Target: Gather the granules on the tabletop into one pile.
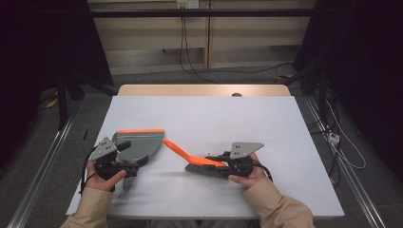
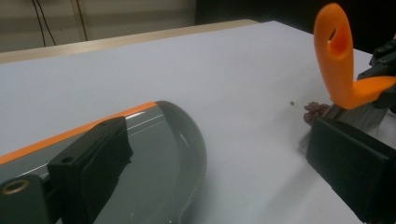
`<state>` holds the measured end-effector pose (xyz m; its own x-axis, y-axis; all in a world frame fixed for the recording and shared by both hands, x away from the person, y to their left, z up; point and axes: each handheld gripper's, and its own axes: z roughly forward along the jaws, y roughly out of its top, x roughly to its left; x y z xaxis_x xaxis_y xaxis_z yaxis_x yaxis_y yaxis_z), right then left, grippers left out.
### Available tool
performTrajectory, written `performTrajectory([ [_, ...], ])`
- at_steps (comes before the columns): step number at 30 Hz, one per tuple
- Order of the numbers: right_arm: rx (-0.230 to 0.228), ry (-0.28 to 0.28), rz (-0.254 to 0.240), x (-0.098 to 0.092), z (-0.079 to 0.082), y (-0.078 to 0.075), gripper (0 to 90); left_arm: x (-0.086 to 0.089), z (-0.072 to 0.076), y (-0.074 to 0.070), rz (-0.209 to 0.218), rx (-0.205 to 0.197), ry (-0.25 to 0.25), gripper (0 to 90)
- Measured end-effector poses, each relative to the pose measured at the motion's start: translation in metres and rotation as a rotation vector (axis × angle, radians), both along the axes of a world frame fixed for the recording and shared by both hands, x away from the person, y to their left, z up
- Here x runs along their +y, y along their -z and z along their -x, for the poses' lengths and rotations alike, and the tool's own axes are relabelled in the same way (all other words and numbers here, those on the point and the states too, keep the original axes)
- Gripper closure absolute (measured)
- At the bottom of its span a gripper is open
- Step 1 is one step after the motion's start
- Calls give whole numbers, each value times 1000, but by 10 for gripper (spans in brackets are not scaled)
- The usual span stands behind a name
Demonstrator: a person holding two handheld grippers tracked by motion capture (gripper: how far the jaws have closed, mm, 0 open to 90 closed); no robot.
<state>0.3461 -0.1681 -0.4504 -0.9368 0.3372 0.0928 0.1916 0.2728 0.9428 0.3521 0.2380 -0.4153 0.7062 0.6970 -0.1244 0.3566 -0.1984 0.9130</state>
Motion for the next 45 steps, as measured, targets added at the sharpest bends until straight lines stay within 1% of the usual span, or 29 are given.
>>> performTrajectory([
  [2,-3,5,-4,0,-2,-1,713,0,0,0,0,-1,1,61],
  [5,1,10,-26,0,-3,-5,713,0,1,-1,-1,0,3,61],
  [6,0,20,-25,-1,-2,-6,712,0,1,-1,1,1,3,61],
  [7,5,27,-35,-1,-2,-8,712,0,1,-1,0,-1,3,60],
  [8,9,46,-41,-3,-1,-10,712,1,2,-2,-5,-3,2,61],
  [9,9,81,-44,-4,0,-12,712,0,2,-3,-5,-2,2,61],
  [11,17,129,-56,-10,0,-17,712,0,4,-5,-12,-6,6,61],
  [14,11,227,-55,-22,2,-24,712,0,7,-6,-25,-3,17,61],
  [16,8,298,-40,-30,4,-28,712,1,9,-7,-32,3,22,61],
  [18,16,361,-42,-39,5,-29,712,0,11,-6,-34,11,24,61],
  [19,3,387,-20,-42,6,-29,712,1,11,-6,-39,12,27,61],
  [20,-1,403,0,-46,7,-29,712,1,12,-6,-41,13,29,61],
  [23,-1,463,39,-56,8,-26,712,1,13,-5,-37,17,29,61],
  [25,1,492,41,-63,7,-24,712,3,13,-5,-36,19,26,61],
  [27,14,529,50,-69,6,-22,712,3,13,-4,-35,23,18,61],
  [28,18,532,52,-71,5,-20,711,4,13,-4,-43,21,21,61],
  [30,15,543,68,-72,5,-18,711,4,13,-3,-45,27,17,61],
  [33,16,553,91,-71,5,-15,711,4,14,-3,-52,35,20,61],
  [35,16,560,124,-69,6,-13,711,4,15,-2,-57,41,18,61],
  [38,18,573,132,-68,7,-13,709,4,17,0,-80,51,11,62],
  [39,21,578,142,-68,8,-14,709,4,17,1,-82,55,10,62],
  [41,42,591,157,-68,9,-16,706,4,19,2,-82,57,13,62],
  [43,48,594,185,-68,10,-18,702,3,19,3,-89,62,17,62],
  [45,68,606,189,-67,11,-22,666,3,20,3,-92,64,18,62],
])
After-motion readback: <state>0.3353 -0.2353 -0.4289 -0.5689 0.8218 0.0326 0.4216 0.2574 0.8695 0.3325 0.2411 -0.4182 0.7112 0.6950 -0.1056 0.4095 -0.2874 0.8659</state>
